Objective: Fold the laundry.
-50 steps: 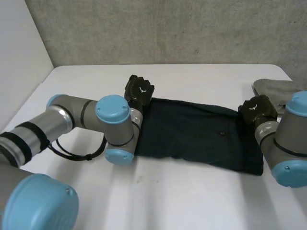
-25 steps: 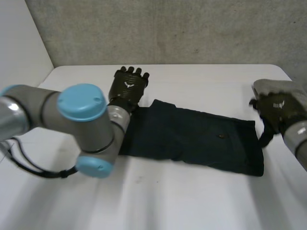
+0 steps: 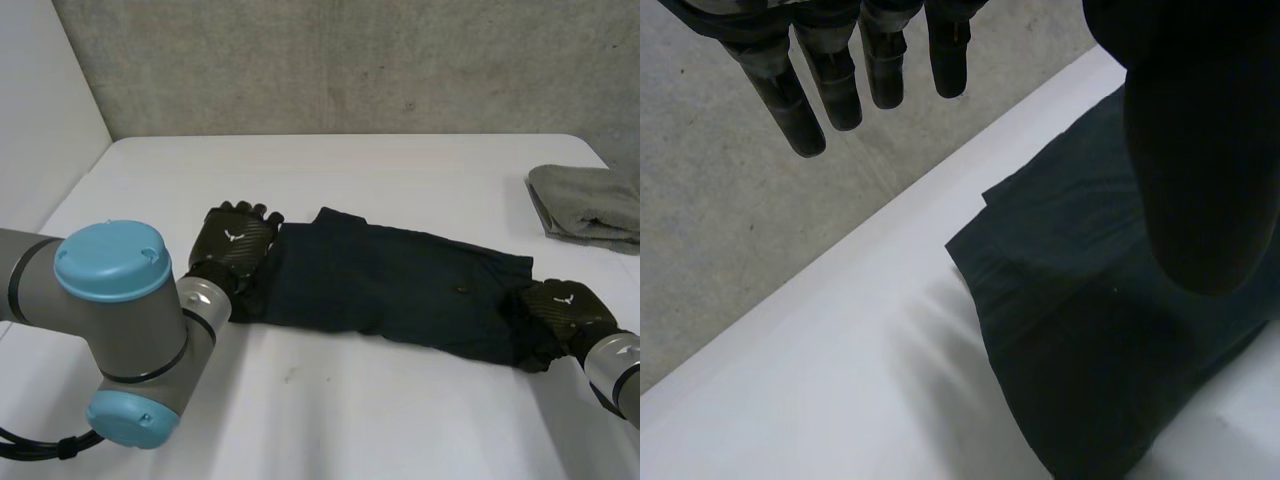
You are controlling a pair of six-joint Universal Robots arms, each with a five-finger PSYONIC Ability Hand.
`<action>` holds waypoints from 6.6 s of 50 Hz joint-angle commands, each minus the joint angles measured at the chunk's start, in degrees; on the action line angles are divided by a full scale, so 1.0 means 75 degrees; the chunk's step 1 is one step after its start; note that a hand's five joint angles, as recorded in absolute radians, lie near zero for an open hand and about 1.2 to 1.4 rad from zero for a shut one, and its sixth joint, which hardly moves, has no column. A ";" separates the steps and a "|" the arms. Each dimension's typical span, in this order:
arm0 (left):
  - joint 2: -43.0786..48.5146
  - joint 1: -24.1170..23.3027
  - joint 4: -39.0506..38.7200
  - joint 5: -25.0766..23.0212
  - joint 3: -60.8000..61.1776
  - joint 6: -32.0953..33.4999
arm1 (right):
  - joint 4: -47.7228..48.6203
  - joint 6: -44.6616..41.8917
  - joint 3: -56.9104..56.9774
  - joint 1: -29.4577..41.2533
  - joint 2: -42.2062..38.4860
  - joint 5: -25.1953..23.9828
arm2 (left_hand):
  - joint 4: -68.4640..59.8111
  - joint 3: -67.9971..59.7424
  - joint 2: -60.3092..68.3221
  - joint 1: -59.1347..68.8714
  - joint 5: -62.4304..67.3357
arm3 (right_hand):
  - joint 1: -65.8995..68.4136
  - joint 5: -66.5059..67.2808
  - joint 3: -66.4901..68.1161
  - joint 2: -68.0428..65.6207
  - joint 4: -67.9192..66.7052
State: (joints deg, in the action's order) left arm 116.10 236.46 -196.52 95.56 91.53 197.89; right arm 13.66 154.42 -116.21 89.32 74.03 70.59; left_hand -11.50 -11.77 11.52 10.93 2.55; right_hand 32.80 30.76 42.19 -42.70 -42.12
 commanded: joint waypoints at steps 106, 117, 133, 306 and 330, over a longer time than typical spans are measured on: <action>0.2169 -0.1247 0.2671 0.0688 -0.2876 -0.0861 | -0.2677 0.0856 0.5182 0.3127 -0.2816 0.0690 | 0.0194 0.0230 -0.0197 -0.0117 -0.0334 | -0.3039 -0.4102 -0.4292 0.4360 0.4282; 0.0705 -0.1189 0.2659 0.0594 -0.2771 -0.0920 | -0.2079 0.0962 0.4725 0.3056 -0.1399 0.0737 | 0.0200 0.0237 -0.0203 -0.0124 -0.0340 | -0.3039 -0.4102 -0.4292 0.4360 0.4282; -0.1604 -0.0486 0.2683 -0.0846 -0.2384 -0.0943 | -0.1680 0.0927 0.3496 0.1545 0.1706 0.1136 | 0.0200 0.0237 -0.0203 -0.0124 -0.0340 | -0.3039 -0.4102 -0.4292 0.4360 0.4282; -0.2086 -0.0298 0.2706 -0.1820 -0.1329 -0.1037 | 0.1589 -0.1066 0.2768 0.3701 -0.2452 0.0245 | 0.0200 0.0237 -0.0203 -0.0124 -0.0340 | 0.4438 0.3375 0.3185 -0.3117 -0.3195; -0.2086 -0.0275 0.2706 -0.1820 -0.1329 -0.1037 | 0.0253 -0.3467 0.3658 0.2295 -0.1983 -0.1032 | 0.0200 0.0237 -0.0203 -0.0124 -0.0340 | 0.6167 0.5105 0.4914 -0.4847 -0.4925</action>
State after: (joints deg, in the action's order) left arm 100.46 234.30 -176.22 81.91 81.56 190.11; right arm 18.31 140.15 -92.20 114.29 59.74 70.18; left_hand -11.49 -11.42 10.78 9.13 2.42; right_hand 45.60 45.55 61.37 -62.89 -62.33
